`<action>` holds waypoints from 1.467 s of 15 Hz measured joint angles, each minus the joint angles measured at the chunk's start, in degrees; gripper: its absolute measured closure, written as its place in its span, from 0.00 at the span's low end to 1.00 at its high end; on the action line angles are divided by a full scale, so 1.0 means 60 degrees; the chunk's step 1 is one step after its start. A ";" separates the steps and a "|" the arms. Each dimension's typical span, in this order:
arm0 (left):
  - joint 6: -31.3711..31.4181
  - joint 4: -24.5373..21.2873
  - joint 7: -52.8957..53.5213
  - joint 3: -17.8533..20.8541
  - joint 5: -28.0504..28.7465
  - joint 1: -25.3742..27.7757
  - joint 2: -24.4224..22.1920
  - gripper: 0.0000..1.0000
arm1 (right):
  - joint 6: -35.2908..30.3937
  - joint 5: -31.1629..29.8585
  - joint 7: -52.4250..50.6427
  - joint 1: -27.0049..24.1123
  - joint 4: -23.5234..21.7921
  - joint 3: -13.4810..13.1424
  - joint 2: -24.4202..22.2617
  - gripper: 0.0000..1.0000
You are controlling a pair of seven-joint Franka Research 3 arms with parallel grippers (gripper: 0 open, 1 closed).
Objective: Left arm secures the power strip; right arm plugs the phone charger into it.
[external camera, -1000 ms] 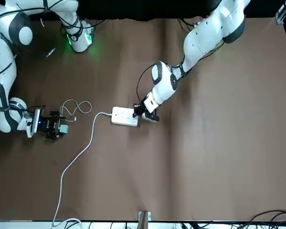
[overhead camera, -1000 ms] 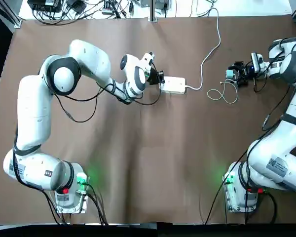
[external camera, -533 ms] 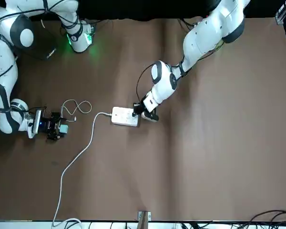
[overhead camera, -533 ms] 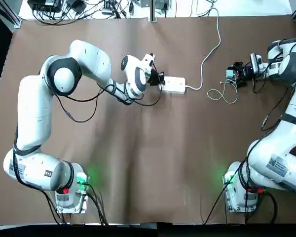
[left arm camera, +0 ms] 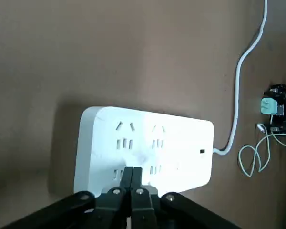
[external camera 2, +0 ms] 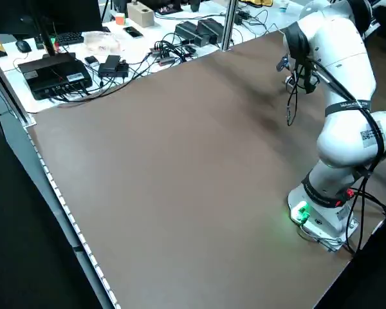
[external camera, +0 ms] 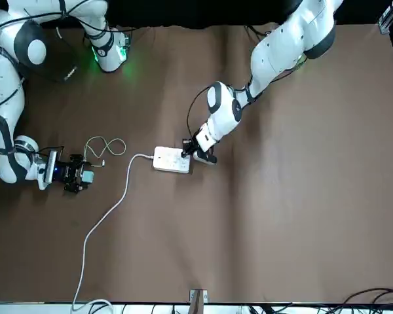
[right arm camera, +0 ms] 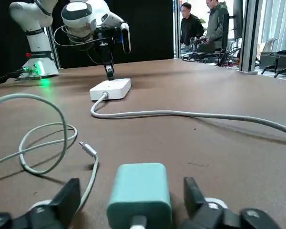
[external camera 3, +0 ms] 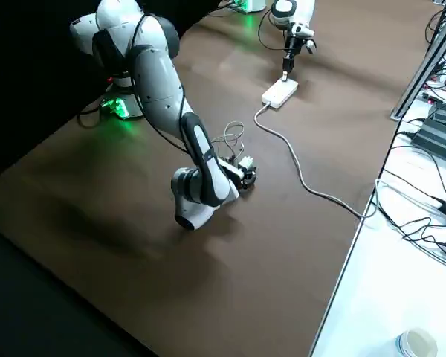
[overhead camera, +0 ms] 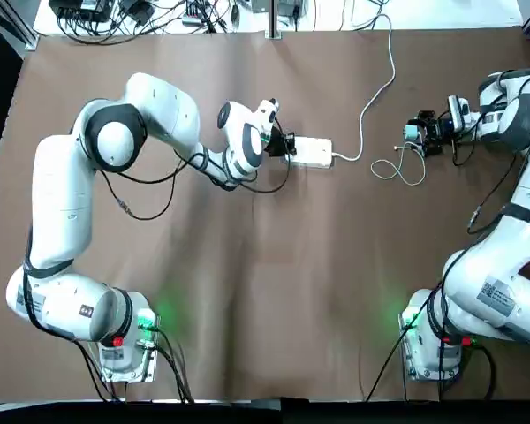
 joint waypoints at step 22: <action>0.0000 -0.0009 0.0486 0.0002 0.0001 0.0031 -0.0001 0.99 | 0.0088 -0.0410 0.1861 -0.0002 0.0753 -0.0008 -0.0648 0.52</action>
